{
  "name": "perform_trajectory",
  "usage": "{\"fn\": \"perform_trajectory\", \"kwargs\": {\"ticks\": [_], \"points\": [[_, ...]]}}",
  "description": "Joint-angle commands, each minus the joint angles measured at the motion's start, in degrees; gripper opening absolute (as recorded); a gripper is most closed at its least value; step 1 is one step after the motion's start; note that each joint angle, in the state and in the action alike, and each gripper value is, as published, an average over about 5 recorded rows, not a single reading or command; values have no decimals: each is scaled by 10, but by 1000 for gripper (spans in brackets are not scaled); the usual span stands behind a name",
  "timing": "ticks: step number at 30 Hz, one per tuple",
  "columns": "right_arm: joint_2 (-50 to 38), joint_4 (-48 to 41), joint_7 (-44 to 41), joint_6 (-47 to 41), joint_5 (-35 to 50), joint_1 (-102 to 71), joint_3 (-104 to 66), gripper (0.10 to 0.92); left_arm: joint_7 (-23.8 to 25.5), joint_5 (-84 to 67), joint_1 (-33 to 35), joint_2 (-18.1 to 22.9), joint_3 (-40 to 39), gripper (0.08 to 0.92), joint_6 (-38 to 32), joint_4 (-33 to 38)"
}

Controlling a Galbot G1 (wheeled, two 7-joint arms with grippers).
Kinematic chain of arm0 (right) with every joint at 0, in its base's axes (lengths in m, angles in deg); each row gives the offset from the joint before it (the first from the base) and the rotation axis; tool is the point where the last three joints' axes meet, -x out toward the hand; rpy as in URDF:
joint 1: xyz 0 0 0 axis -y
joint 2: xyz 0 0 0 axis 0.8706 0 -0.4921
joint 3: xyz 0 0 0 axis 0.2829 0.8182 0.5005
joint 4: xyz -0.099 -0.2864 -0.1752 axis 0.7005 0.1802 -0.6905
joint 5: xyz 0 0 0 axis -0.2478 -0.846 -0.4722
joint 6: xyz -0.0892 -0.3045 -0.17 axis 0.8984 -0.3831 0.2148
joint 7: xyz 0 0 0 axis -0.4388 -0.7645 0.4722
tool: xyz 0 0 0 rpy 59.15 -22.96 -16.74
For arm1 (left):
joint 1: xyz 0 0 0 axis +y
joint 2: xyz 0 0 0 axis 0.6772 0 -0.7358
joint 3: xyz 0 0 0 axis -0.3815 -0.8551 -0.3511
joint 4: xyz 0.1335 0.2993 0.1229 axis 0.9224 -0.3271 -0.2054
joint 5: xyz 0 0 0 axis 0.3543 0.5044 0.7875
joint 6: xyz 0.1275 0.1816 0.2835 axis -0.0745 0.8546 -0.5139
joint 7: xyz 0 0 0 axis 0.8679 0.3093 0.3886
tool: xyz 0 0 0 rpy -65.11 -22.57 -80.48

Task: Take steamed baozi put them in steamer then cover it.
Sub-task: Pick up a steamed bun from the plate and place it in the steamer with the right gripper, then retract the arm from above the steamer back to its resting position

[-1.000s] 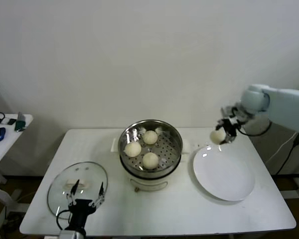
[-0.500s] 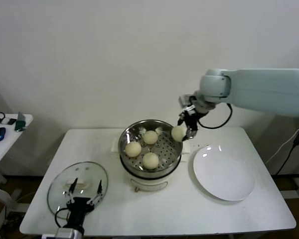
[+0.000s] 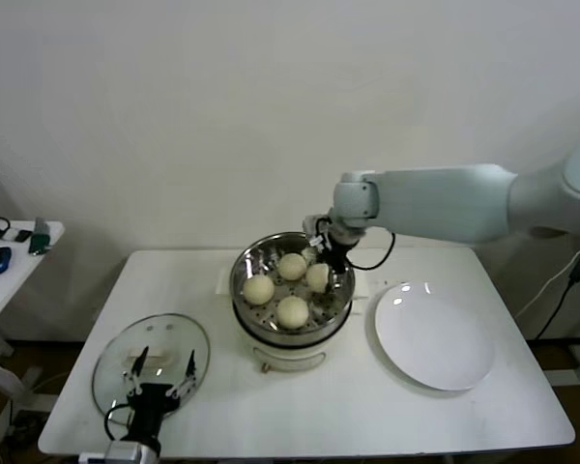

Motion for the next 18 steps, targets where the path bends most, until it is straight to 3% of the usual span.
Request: {"fn": "perform_trajectory", "kwargs": {"ticks": [1,11,18], "points": [[36,-39,10,-7,-20,-49,-3,692,0,-1,-1,1,0,823,1,-1],[5,6,-11,4,-3,21,2,756,5,0,1,2,-1,823,3,6],[-97,46,-65,33,53,118,-1,821,10,1,6,0,-3,823,7,21]]}}
